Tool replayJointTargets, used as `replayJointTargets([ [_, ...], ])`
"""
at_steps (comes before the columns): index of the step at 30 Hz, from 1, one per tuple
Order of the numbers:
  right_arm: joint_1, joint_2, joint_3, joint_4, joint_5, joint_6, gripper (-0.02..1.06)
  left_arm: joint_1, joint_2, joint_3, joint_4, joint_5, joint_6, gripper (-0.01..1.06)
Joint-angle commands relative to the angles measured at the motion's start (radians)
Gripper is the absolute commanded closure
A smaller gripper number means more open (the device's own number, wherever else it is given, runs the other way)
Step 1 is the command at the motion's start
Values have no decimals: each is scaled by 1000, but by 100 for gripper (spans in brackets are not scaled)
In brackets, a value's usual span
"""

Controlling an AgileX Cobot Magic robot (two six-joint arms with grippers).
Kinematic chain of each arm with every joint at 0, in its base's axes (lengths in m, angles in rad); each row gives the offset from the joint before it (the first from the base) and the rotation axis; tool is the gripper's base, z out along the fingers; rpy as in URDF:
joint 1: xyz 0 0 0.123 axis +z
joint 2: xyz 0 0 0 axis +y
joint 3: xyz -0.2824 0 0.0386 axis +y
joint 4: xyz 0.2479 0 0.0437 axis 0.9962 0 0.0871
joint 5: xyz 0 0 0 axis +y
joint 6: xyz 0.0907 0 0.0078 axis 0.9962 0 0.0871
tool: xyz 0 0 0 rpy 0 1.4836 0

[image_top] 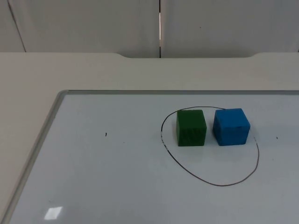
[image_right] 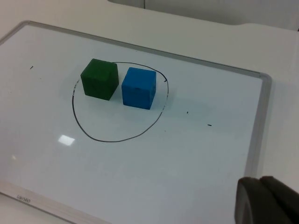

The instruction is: Push the two cubes into the marked area.

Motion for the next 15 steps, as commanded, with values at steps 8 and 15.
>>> replayJointTargets([
  [8, 2, -4, 6, 2, -10, -1, 85, 2, -3, 6, 7, -11, 8, 0],
  [15, 2, -4, 6, -8, -10, 6, 46, 2, -3, 6, 7, -11, 8, 0],
])
